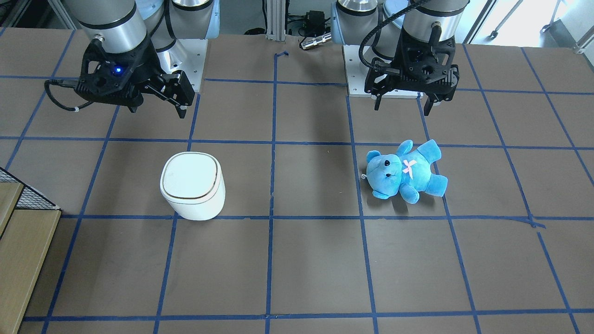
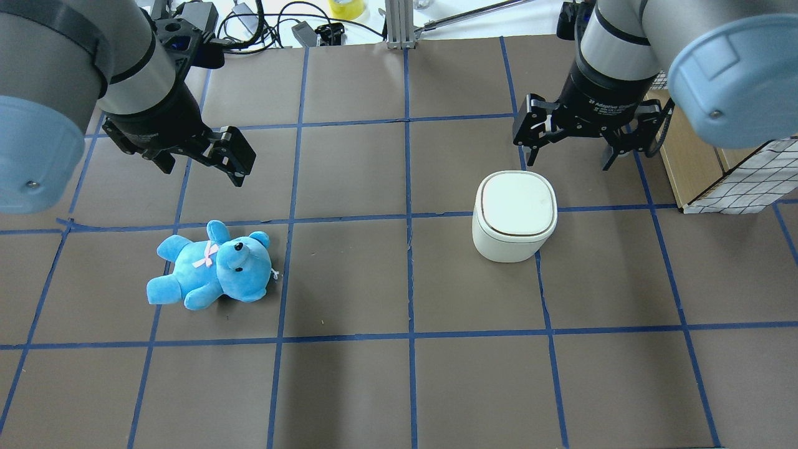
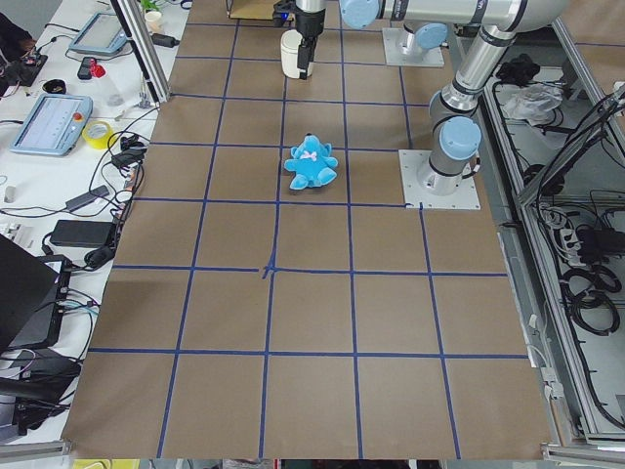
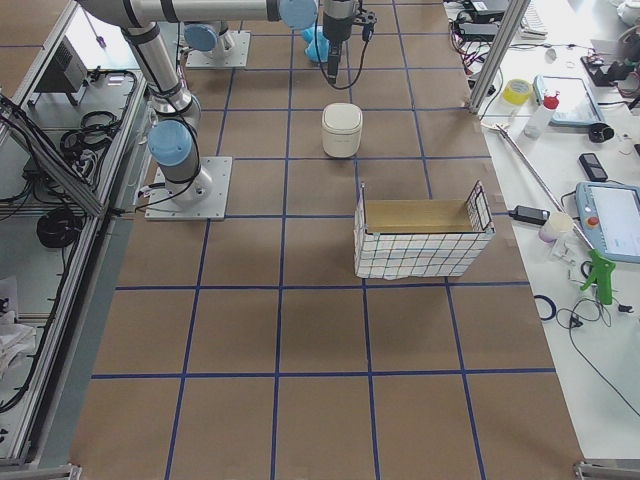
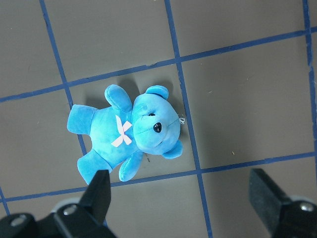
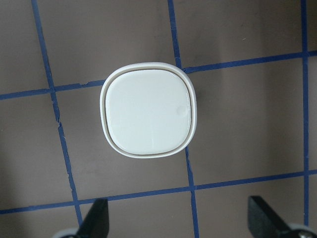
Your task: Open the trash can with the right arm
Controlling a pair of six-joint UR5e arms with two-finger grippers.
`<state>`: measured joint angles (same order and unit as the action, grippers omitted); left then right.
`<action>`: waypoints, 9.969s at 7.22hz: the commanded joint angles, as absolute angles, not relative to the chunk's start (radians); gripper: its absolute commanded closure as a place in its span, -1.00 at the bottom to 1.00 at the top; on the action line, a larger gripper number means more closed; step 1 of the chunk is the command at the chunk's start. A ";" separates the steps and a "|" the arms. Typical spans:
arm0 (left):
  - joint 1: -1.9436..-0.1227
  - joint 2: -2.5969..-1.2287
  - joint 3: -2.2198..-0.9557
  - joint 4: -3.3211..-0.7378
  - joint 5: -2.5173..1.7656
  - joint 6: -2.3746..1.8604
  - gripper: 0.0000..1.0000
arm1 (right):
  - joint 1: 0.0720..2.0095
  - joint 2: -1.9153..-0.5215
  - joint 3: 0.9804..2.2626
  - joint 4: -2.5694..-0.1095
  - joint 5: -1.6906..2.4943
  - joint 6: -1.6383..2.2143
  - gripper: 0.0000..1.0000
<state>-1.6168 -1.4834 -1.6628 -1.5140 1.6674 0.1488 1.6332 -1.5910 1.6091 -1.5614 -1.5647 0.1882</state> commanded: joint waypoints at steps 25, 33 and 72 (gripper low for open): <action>-1.617 -1.483 -1.663 -1.514 1.667 0.149 -1.00 | 1.631 -1.589 1.615 -1.577 -1.571 0.193 -1.00; -1.617 -1.483 -1.663 -1.514 1.667 0.149 -1.00 | 1.599 -1.580 1.611 -1.580 -1.551 0.189 1.00; -1.617 -1.483 -1.663 -1.514 1.667 0.149 -1.00 | 1.560 -1.644 1.658 -1.577 -1.577 0.083 -1.00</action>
